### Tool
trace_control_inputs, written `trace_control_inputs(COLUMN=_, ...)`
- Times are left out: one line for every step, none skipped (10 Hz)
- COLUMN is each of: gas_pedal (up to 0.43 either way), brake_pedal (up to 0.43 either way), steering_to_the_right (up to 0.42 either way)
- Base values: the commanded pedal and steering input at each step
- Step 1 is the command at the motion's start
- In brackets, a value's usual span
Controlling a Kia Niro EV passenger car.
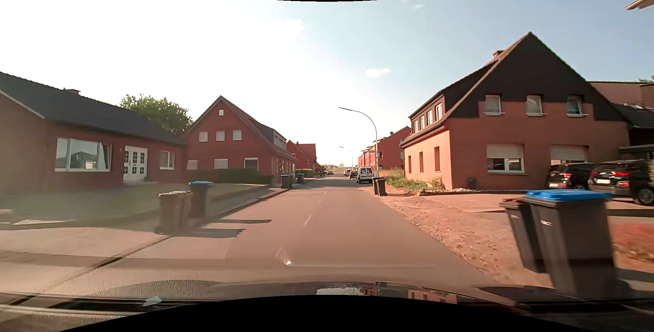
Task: Follow the waypoints while adhering to traffic rules and regulations
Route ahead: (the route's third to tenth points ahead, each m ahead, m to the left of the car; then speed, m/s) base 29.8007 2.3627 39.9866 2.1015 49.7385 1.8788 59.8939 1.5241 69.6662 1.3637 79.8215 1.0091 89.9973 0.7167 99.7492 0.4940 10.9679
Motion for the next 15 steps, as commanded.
trace_control_inputs(gas_pedal=0.197, brake_pedal=0.000, steering_to_the_right=0.007)
trace_control_inputs(gas_pedal=0.197, brake_pedal=0.000, steering_to_the_right=0.005)
trace_control_inputs(gas_pedal=0.197, brake_pedal=0.000, steering_to_the_right=0.003)
trace_control_inputs(gas_pedal=0.197, brake_pedal=0.000, steering_to_the_right=0.003)
trace_control_inputs(gas_pedal=0.197, brake_pedal=0.000, steering_to_the_right=0.003)
trace_control_inputs(gas_pedal=0.197, brake_pedal=0.000, steering_to_the_right=0.003)
trace_control_inputs(gas_pedal=0.197, brake_pedal=0.000, steering_to_the_right=0.002)
trace_control_inputs(gas_pedal=0.197, brake_pedal=0.000, steering_to_the_right=0.001)
trace_control_inputs(gas_pedal=0.197, brake_pedal=0.000, steering_to_the_right=0.000)
trace_control_inputs(gas_pedal=0.197, brake_pedal=0.000, steering_to_the_right=-0.001)
trace_control_inputs(gas_pedal=0.197, brake_pedal=0.000, steering_to_the_right=-0.002)
trace_control_inputs(gas_pedal=0.197, brake_pedal=0.000, steering_to_the_right=-0.001)
trace_control_inputs(gas_pedal=0.197, brake_pedal=0.000, steering_to_the_right=0.000)
trace_control_inputs(gas_pedal=0.197, brake_pedal=0.000, steering_to_the_right=0.000)
trace_control_inputs(gas_pedal=0.197, brake_pedal=0.000, steering_to_the_right=-0.001)
